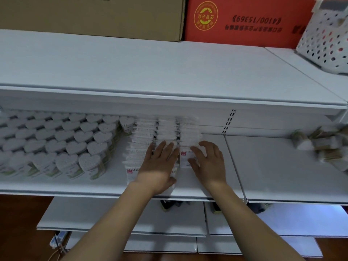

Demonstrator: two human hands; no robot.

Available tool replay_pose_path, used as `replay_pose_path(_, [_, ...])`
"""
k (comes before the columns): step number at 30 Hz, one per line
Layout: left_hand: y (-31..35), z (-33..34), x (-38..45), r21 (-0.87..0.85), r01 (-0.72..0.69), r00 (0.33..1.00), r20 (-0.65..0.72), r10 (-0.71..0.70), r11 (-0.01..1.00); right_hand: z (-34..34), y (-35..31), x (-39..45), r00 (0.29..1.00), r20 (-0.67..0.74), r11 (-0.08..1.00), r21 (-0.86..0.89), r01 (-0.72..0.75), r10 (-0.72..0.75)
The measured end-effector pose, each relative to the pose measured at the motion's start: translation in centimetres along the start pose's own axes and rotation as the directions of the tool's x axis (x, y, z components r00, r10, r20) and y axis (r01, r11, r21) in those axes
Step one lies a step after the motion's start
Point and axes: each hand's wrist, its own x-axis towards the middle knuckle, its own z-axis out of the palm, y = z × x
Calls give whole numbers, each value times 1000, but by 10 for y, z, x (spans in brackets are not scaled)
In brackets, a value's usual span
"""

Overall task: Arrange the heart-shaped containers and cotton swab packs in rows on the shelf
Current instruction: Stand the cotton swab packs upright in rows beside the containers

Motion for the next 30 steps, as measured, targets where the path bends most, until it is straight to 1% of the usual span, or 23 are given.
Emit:
replay_pose_path(6, [-3, -1, -3, -26, -13, 1000, -18, 12, 1000, 2, -7, -3, 999, 31, 998, -58, -32, 34])
replay_pose_path(11, [9, -6, 4, -52, -3, 995, -103, -2, 999, -16, -6, -12, 995, 55, 994, -82, -76, 81])
replay_pose_path(14, [30, -13, 16, -47, 10, 989, -149, -17, 999, -34, 10, -22, 995, 24, 990, -111, -92, 95])
replay_pose_path(17, [67, -19, 28, -60, 10, 986, -168, -20, 998, -55, 43, -36, 994, -34, 981, -163, -103, 99])
replay_pose_path(20, [113, -22, 39, -86, -29, 968, -251, 7, 996, -81, 85, -49, 989, -50, 969, -201, -143, 136])
replay_pose_path(22, [154, -23, 52, -97, -68, 959, -281, 39, 993, -101, 121, -58, 982, -29, 955, -230, -190, 189])
replay_pose_path(27, [262, -25, 93, -104, -115, 951, -298, 80, 988, -157, 218, -80, 954, 54, 915, -301, -267, 296])
replay_pose_path(28, [281, -25, 101, -102, -112, 952, -295, 77, 988, -167, 237, -84, 947, 67, 905, -322, -277, 314])
replay_pose_path(30, [314, -23, 114, -87, -91, 967, -244, 68, 992, -182, 273, -92, 928, 114, 889, -349, -296, 353])
